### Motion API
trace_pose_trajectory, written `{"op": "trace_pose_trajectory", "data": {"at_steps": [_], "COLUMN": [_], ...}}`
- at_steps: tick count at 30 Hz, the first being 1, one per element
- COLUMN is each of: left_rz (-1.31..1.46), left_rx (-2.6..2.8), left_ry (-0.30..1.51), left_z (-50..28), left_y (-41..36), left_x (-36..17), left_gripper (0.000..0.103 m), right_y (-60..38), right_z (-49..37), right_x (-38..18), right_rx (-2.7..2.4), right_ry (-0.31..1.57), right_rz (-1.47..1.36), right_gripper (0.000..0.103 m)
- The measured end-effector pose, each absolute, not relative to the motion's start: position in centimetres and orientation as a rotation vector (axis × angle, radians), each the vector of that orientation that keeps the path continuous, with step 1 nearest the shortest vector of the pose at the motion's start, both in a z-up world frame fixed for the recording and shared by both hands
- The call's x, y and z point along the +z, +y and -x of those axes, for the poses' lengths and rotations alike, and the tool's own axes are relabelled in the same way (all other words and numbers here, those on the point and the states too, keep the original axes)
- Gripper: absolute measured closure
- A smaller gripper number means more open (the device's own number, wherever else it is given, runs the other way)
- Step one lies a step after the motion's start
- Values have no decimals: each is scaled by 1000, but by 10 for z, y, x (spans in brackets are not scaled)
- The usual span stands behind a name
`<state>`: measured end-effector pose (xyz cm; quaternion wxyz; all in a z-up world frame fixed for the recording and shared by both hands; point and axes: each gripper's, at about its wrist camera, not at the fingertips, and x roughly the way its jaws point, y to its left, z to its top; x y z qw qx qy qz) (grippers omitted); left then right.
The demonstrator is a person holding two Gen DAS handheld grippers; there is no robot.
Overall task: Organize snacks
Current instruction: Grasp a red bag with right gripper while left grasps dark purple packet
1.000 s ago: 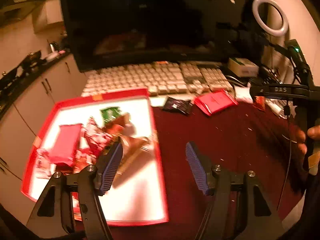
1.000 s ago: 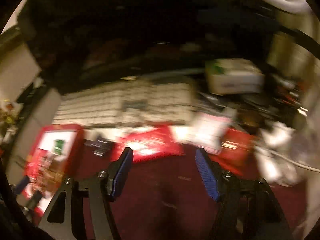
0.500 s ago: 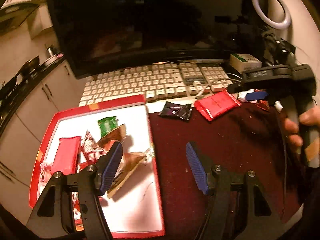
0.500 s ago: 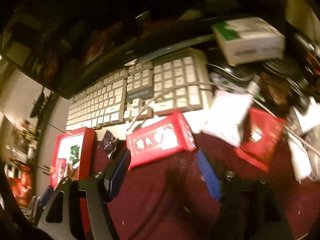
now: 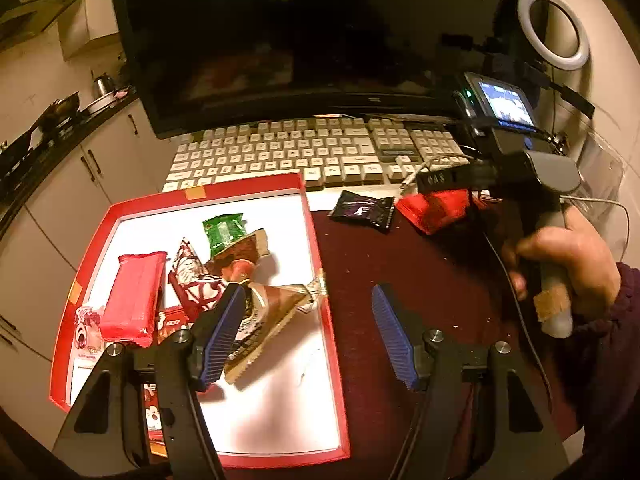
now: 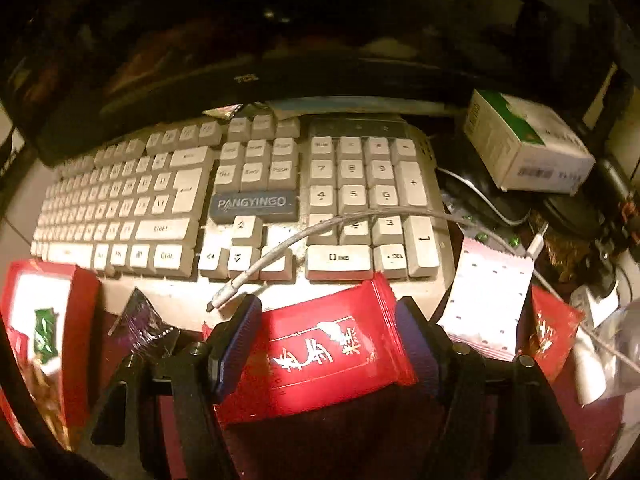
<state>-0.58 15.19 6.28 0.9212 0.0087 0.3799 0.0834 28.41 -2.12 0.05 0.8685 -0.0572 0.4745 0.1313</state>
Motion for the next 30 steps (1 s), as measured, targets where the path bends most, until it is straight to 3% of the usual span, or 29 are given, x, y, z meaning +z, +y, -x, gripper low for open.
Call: {"op": "trace_pose_trajectory", "data": {"at_steps": [12,21,25,30], "left_rz": [-16,6,16,37], "left_rx": [143,102,88,106], "left_ry": [809,811,809,795], "left_z": [12,21,30,44], "left_y": [145,139,140,154], "left_x": [55,50,50,54], "left_gripper": [38,38,38,38], "right_y": [-27,-147,-121,-76], "right_z": [-192,-173,-170,-178], "right_x": [1,28,11,6], "right_rx": [658,506,531,487], "right_ry": [1106,1173,1299,1286], "right_rz": [370,-100,-107,-88], "right_gripper": [30,29,28,22]}}
